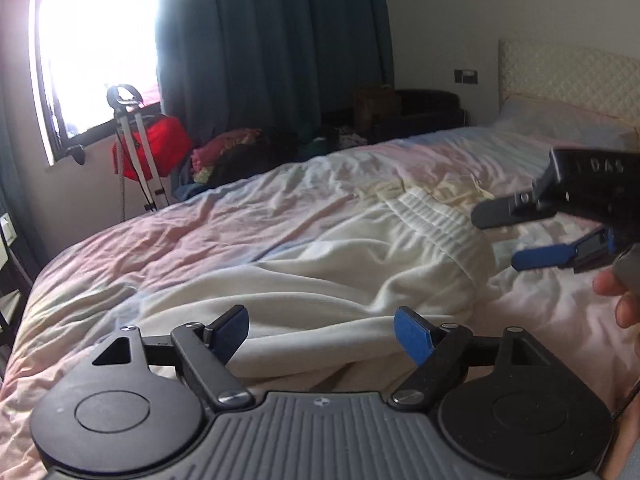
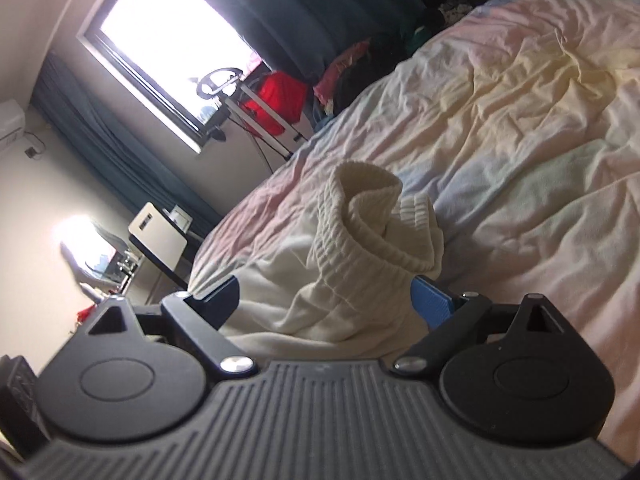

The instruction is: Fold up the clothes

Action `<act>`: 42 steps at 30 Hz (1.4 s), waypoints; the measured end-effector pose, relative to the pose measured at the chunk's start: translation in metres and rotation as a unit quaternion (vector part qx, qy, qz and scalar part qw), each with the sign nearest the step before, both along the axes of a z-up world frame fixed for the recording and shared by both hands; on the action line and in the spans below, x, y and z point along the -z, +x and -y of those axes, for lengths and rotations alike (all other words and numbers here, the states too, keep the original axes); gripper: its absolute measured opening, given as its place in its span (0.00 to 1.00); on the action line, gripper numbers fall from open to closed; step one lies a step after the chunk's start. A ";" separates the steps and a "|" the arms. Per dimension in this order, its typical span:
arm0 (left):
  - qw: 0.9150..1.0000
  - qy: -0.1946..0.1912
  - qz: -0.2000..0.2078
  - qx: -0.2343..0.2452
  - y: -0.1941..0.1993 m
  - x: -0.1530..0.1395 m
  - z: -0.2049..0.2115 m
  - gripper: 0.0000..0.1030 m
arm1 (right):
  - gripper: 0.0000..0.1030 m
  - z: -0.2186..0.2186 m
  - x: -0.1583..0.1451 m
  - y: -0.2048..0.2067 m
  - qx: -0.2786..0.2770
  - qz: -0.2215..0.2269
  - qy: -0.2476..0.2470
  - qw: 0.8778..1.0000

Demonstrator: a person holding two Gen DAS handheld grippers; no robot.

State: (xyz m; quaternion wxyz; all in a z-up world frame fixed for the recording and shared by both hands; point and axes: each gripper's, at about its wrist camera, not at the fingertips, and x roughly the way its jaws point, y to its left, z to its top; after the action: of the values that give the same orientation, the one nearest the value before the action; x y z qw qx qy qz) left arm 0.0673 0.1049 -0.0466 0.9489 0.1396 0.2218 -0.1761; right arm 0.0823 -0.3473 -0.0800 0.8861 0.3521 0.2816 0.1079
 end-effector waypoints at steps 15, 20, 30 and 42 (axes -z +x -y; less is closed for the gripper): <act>0.998 -0.005 -0.066 0.006 -0.006 0.040 -0.042 0.64 | 0.85 -0.035 0.032 0.035 0.034 -0.064 -0.078 0.994; 0.995 -0.002 -0.100 0.014 0.001 0.056 -0.042 0.64 | 0.57 -0.031 0.043 0.039 0.066 -0.072 -0.080 0.992; 0.994 -0.021 -0.109 0.001 -0.003 0.054 -0.049 0.64 | 0.82 -0.019 0.071 0.053 0.045 -0.140 0.035 0.989; 0.993 -0.034 -0.113 -0.019 -0.003 0.054 -0.051 0.64 | 1.00 -0.033 0.070 0.077 -0.017 -0.091 0.068 0.993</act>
State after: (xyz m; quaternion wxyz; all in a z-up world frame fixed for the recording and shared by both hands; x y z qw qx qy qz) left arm 0.0643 0.1558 -0.1003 0.9250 0.0827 0.3242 -0.1802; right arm 0.1591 -0.3140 -0.1498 0.8290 0.4148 0.3589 0.1088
